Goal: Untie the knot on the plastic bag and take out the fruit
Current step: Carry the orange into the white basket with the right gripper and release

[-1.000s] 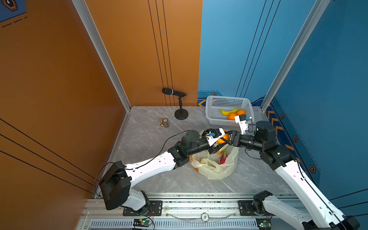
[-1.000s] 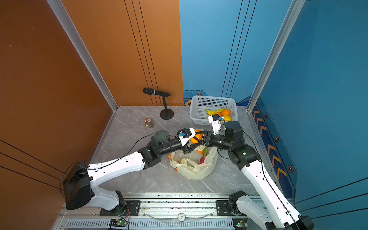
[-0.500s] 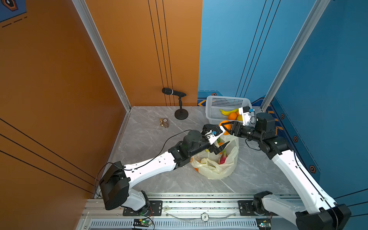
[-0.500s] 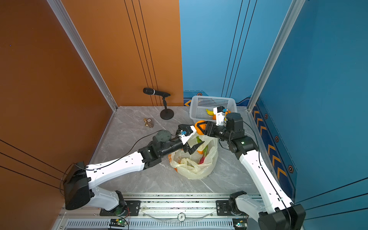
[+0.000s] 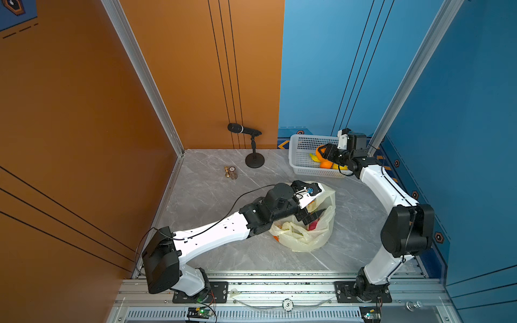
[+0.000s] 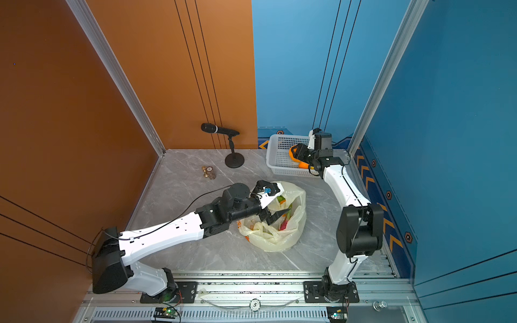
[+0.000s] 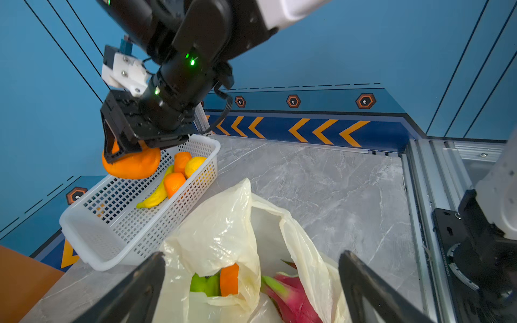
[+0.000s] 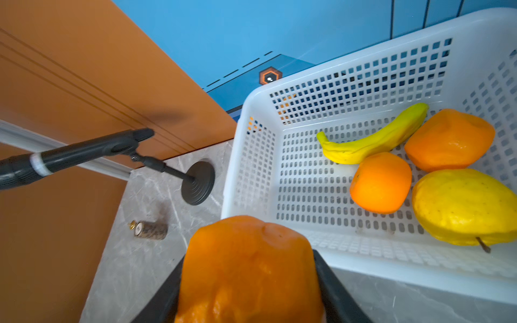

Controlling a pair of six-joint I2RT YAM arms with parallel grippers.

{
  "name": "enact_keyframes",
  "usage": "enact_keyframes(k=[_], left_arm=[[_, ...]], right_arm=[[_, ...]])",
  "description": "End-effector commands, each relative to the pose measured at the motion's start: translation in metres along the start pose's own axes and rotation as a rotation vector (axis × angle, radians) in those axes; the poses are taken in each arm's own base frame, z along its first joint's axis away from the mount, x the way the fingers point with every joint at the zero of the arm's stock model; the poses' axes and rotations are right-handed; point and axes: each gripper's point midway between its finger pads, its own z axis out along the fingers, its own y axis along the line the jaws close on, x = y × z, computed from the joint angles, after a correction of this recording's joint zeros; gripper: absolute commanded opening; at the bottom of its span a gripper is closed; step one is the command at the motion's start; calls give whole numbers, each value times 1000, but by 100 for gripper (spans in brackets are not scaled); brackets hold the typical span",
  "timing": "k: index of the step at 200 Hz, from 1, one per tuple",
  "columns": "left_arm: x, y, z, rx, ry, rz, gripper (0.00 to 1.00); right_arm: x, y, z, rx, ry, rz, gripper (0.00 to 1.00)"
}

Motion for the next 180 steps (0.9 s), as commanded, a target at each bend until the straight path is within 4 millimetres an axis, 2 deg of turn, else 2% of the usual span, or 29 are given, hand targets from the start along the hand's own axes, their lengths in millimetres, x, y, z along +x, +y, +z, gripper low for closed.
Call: enact_keyframes(k=[1, 32, 41, 43, 47, 94, 120, 141, 180], left_arm=[[3, -2, 11, -9, 57, -21, 98], [5, -2, 24, -21, 104, -19, 98], [6, -2, 28, -24, 113, -20, 97], [6, -2, 29, -25, 114, -21, 98], [6, -1, 31, -29, 116, -23, 98], [9, -2, 49, -34, 149, -28, 97], [13, -2, 51, -44, 168, -15, 97], [12, -1, 47, -58, 162, -18, 98], [18, -3, 37, -65, 166, -20, 98]], right_arm=[[-10, -17, 26, 57, -19, -40, 45], [-2, -37, 68, 102, 48, -53, 46], [19, -54, 88, 128, 108, -42, 46], [12, -50, 89, 122, 95, -48, 46], [11, -49, 93, 119, 97, -50, 46], [45, -66, 130, 153, 191, -68, 47], [60, -78, 138, 184, 235, -60, 53], [64, -78, 138, 187, 249, -56, 61], [45, -61, 118, 177, 219, -71, 76]])
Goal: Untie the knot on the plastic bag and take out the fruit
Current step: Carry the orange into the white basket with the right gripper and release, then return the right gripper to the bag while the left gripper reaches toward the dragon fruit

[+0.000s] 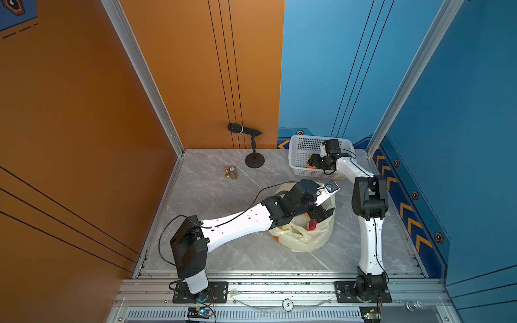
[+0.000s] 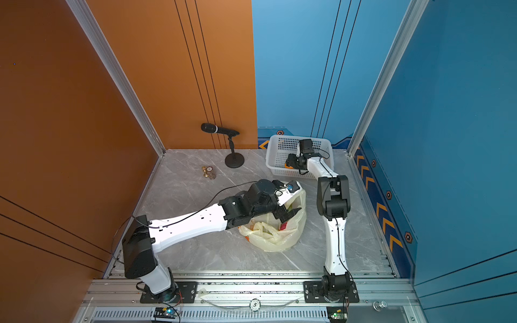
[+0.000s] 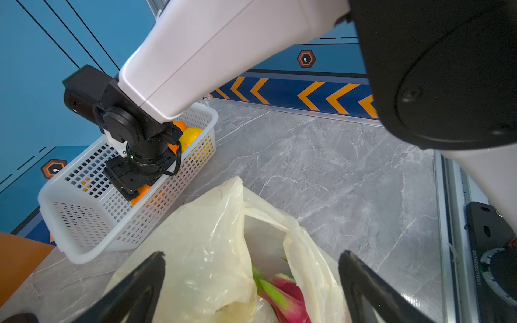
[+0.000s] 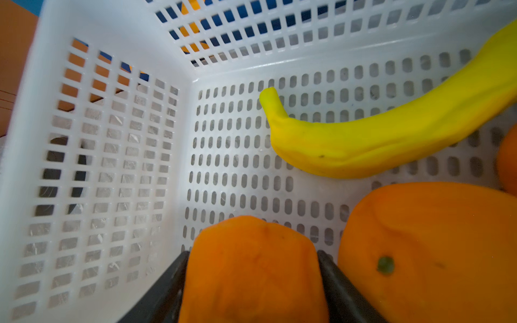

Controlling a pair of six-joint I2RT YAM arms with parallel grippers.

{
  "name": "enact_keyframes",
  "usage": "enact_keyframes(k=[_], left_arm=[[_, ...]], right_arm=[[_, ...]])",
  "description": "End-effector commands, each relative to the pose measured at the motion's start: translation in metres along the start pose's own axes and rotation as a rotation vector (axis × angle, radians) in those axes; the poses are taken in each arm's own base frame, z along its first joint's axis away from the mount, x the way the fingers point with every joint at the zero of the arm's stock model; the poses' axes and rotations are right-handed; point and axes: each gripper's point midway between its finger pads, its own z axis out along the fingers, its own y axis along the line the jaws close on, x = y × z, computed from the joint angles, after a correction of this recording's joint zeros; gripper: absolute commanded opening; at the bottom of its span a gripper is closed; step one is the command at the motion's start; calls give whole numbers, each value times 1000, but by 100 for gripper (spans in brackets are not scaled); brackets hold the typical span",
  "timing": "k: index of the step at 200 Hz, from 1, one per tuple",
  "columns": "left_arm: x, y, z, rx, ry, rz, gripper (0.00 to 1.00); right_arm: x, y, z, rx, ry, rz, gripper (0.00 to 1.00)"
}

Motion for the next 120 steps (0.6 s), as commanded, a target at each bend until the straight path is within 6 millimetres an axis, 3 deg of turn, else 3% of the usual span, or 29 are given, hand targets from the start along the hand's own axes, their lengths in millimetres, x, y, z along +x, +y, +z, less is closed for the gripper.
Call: enact_keyframes(k=[1, 58, 61, 80, 88, 120], left_arm=[[-3, 1, -14, -24, -11, -11, 98], [13, 4, -36, -56, -21, -40, 98], [13, 6, -38, -62, -24, -44, 98], [25, 10, -46, -89, -16, -80, 98], [28, 13, -50, -103, -14, -99, 98], [49, 26, -61, -156, 15, -202, 100]], right_arm=[[-18, 14, -31, 8, -34, -25, 76], [-41, 32, -102, 1, -122, -46, 79], [-47, 37, -116, -6, -147, -49, 79], [-52, 45, -156, -15, -202, -52, 79], [-42, 42, -164, -9, -196, -45, 79], [-30, 53, -237, -37, -304, -48, 81]])
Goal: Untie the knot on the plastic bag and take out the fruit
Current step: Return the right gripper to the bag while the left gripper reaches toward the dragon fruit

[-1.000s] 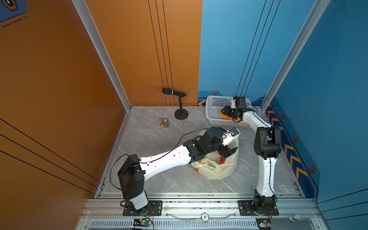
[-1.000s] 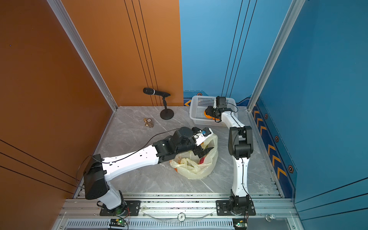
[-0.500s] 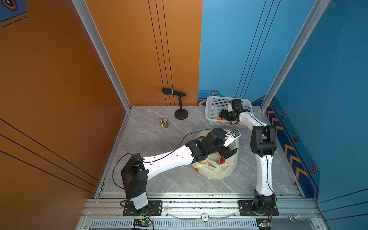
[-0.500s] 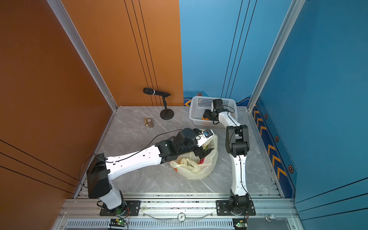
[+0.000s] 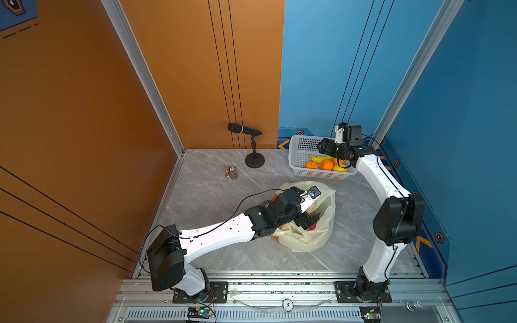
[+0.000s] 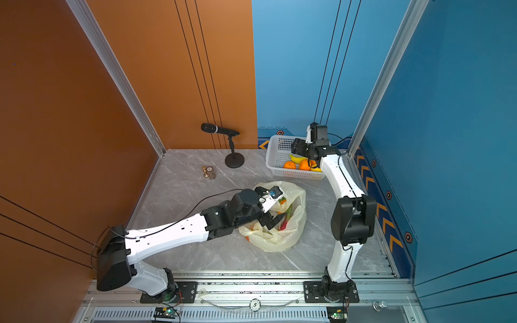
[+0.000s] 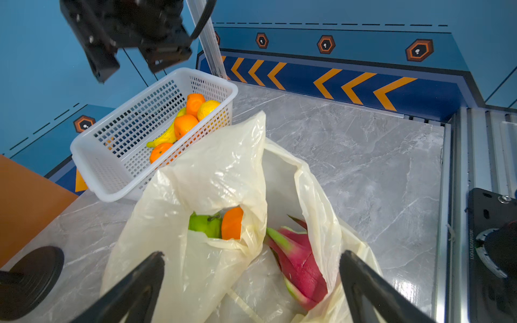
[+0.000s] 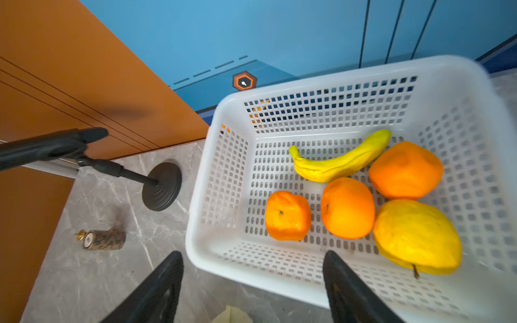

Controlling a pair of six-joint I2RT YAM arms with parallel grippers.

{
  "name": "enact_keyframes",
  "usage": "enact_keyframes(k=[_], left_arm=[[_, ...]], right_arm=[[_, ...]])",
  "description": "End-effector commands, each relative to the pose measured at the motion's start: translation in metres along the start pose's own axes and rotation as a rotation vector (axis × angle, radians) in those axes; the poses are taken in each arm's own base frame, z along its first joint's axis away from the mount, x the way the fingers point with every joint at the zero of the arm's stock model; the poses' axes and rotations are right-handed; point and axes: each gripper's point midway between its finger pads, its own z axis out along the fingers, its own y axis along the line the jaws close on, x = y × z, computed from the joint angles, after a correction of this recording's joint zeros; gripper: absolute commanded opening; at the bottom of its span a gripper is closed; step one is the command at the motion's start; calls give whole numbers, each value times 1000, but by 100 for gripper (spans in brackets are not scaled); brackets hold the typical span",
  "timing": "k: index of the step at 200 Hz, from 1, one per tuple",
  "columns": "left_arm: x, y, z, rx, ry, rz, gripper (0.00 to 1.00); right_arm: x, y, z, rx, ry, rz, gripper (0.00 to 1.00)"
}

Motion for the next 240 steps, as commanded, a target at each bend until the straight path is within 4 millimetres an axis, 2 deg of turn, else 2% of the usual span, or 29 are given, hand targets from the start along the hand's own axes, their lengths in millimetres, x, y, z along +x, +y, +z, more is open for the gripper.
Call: enact_keyframes(k=[1, 26, 57, 65, 72, 92, 136, 138, 141, 163, 180, 215, 229, 240], left_arm=[[8, 17, -10, -68, -1, -104, 100], [26, 36, -13, -118, 31, -216, 97], [59, 61, -6, -166, 169, -375, 88], [67, 62, -3, -155, 201, -410, 88], [73, 60, 0, -140, 219, -431, 82], [87, 50, 7, -98, 256, -453, 79], [120, 20, 16, -37, 337, -440, 75], [131, 17, 16, -37, 360, -434, 74], [137, 15, 16, -32, 373, -429, 74], [158, -5, 18, 13, 413, -404, 73], [160, -25, 19, 79, 407, -393, 73], [163, -80, 20, 285, 402, -343, 75], [163, -90, 21, 309, 401, -324, 76], [161, -89, 22, 303, 385, -320, 76]], right_arm=[[3, 2, -40, 15, -49, -3, 81], [13, 3, -88, 38, -94, -16, 82], [46, 12, -131, 17, -108, -28, 83], [57, 15, -140, 13, -107, -40, 83], [68, 18, -147, 13, -101, -56, 83], [105, 18, -161, 38, -50, -90, 84], [178, 12, -175, 115, 125, -178, 84], [183, 11, -175, 121, 138, -185, 84], [187, 10, -176, 130, 149, -190, 84], [213, 0, -180, 196, 200, -205, 85], [232, -4, -179, 218, 233, -203, 86], [278, -12, -166, 256, 343, -215, 86], [292, -18, -161, 268, 376, -212, 84], [301, -24, -159, 293, 395, -200, 81]])
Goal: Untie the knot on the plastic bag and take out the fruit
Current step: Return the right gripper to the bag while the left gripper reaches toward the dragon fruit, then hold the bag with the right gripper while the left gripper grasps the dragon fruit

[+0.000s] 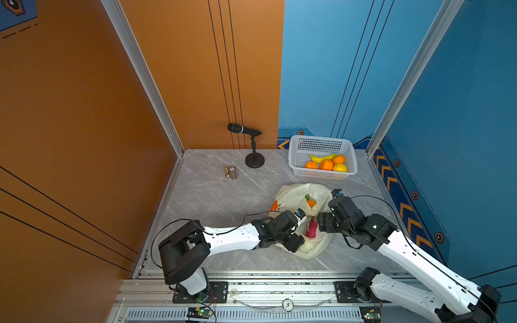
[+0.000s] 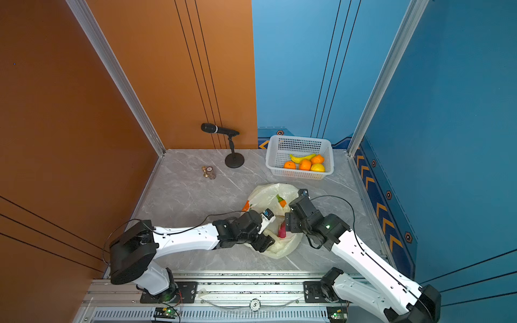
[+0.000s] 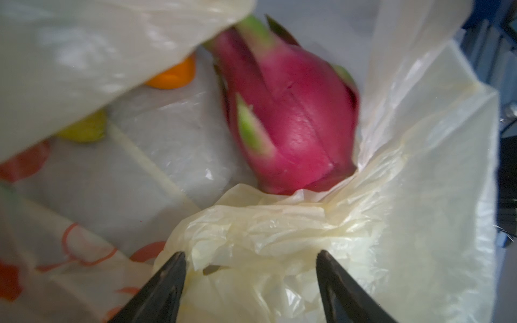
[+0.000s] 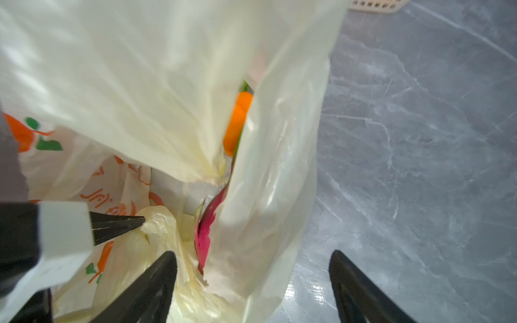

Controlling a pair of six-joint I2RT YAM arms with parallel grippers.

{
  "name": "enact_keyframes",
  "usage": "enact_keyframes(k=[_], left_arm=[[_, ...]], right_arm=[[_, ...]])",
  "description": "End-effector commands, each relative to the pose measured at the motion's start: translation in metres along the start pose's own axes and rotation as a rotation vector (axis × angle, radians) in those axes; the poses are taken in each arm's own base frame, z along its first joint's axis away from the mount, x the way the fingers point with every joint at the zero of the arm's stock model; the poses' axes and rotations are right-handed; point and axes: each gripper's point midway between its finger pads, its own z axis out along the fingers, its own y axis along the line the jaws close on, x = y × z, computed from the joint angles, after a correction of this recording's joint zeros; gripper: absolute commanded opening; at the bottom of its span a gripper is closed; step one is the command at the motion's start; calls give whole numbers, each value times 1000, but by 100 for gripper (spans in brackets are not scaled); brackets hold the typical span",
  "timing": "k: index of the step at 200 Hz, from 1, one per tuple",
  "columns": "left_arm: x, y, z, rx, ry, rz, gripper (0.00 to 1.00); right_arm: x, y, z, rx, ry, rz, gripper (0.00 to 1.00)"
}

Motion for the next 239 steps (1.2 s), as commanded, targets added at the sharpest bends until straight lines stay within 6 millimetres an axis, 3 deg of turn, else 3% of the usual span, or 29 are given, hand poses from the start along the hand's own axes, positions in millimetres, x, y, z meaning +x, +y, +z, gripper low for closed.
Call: enact_keyframes(k=[1, 28, 60, 78, 99, 103, 112, 131, 135, 174, 190, 239], left_arm=[[-1, -18, 5, 79, -18, 42, 76], [-15, -12, -4, 35, -90, 58, 80], [-46, -2, -13, -32, -168, 12, 83], [-60, 5, -10, -63, -191, -54, 83], [-64, 13, 3, -82, -183, -142, 82], [-76, 9, 2, -67, -205, -149, 82], [-79, 6, 7, -49, -203, -152, 83], [-78, 6, 17, -39, -184, -167, 85], [-79, 7, 18, -40, -182, -174, 90], [-74, 25, 29, -29, -153, -264, 98], [-63, 26, 40, -21, -71, -264, 99], [-35, 27, 51, -3, 74, -295, 97]], right_arm=[[24, -16, 15, 88, 65, 45, 80], [41, -35, 24, 181, 97, 67, 69], [54, -54, 32, 253, 85, 96, 45], [56, -50, 38, 218, 87, 126, 34], [58, -38, 46, 135, 102, 165, 31], [58, -35, 47, 117, 102, 172, 31], [58, -28, 50, 73, 105, 189, 30], [56, -12, 52, -29, 98, 219, 28], [57, -10, 53, -44, 99, 225, 27], [59, 2, 58, -119, 112, 250, 27], [57, 8, 59, -152, 108, 253, 27], [52, 0, 56, -113, 81, 250, 27]])
